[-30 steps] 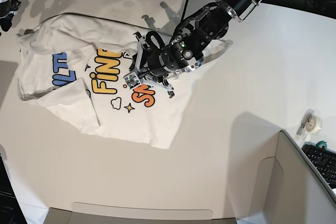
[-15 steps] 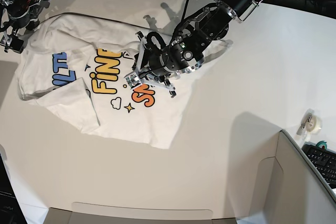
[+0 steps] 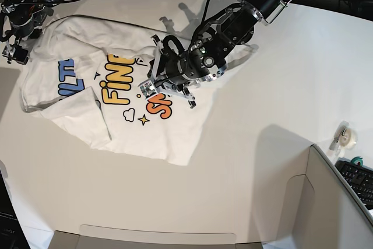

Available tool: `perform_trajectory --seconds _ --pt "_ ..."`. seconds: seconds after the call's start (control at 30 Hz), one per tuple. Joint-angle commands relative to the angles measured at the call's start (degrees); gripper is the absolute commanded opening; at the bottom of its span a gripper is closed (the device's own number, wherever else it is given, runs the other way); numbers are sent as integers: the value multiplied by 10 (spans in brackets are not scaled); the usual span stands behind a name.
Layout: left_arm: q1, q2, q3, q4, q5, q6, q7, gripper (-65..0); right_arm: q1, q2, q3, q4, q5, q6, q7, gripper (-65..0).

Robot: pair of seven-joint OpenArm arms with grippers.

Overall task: Layout the t-shirt on the table in an organized manner, then fold the t-shirt properly
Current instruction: 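Grasp the shirt edge beside the blue print with the right gripper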

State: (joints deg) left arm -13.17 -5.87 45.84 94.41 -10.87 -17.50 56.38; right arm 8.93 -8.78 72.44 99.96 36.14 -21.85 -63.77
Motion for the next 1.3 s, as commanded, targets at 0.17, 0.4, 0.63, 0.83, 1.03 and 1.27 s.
perform_trajectory --seconds 0.17,0.4,0.63,0.83,1.03,1.27 --pt "-12 5 -4 8 0 2 -9 -521 -3 -2 0 -8 -9 -9 -19 -295" --pt "-12 5 -4 8 0 2 -10 -521 -3 -2 0 -15 12 -4 -26 -470" --pt "-12 5 -4 8 0 2 -11 -521 -11 -2 3 -58 28 -4 -26 -468" --pt "-12 5 -4 8 0 2 -11 -521 -23 -2 0 -64 28 -4 -26 -469" --pt "-13 5 -4 8 0 2 -11 -521 -35 -2 0 -60 28 -7 -27 -469" --pt "-13 5 -3 8 0 2 -12 -521 -48 -2 1 -59 68 -6 -25 -469"
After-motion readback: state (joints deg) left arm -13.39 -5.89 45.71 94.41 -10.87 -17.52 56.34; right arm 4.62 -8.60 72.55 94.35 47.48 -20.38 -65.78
